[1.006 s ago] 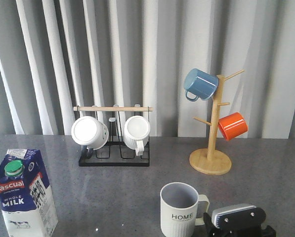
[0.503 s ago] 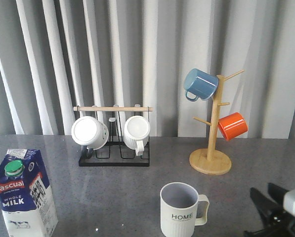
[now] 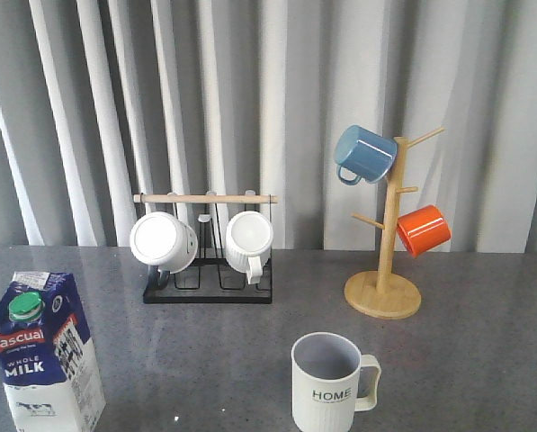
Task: Place milk next to cup
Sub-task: 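Withdraw the right gripper away from the mug, then lower the left gripper onto the Pascual milk carton and grasp its top, then lift the milk carton with the left gripper, then carry the milk carton toward the mug and lower it beside the mug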
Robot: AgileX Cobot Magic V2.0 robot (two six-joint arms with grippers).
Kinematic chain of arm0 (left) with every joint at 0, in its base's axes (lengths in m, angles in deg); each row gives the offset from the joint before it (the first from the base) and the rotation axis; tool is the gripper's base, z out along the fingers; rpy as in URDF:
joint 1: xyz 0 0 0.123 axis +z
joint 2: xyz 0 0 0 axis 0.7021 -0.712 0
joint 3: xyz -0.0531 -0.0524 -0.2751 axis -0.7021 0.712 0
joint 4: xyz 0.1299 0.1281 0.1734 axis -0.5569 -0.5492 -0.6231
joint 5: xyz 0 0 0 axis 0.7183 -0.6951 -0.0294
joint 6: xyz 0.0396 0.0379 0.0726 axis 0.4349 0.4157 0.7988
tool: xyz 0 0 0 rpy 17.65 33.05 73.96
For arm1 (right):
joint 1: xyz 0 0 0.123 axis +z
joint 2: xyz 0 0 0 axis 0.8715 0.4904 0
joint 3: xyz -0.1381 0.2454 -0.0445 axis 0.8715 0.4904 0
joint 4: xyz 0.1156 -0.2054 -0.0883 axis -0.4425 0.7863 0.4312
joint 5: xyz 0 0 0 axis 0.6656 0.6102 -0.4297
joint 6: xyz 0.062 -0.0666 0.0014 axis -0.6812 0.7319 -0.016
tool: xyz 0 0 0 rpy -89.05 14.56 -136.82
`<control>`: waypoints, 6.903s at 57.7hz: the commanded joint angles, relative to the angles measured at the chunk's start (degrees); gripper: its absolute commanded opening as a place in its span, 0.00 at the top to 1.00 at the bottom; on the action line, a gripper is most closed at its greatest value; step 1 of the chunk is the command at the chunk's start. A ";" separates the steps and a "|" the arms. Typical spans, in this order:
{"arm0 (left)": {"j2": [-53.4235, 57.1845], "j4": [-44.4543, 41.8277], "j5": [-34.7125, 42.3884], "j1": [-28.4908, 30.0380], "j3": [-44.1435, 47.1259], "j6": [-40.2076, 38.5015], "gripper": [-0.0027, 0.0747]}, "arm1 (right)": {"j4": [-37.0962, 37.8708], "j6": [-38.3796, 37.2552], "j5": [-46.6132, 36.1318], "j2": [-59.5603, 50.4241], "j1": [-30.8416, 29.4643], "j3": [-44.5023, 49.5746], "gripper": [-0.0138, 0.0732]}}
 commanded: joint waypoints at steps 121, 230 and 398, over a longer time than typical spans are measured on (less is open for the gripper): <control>-18.33 -1.56 28.59 -1.88 1.43 -4.56 0.03 | -0.34 2.87 -1.59 -0.02 -0.45 -1.40 0.85; -23.41 21.56 35.34 -7.15 -1.33 2.94 0.84 | -0.34 2.87 -1.61 -0.02 -0.45 -1.40 0.85; -49.62 78.60 58.61 -45.37 -25.75 54.93 0.36 | -0.34 2.87 -1.54 -0.02 -0.45 -1.40 0.85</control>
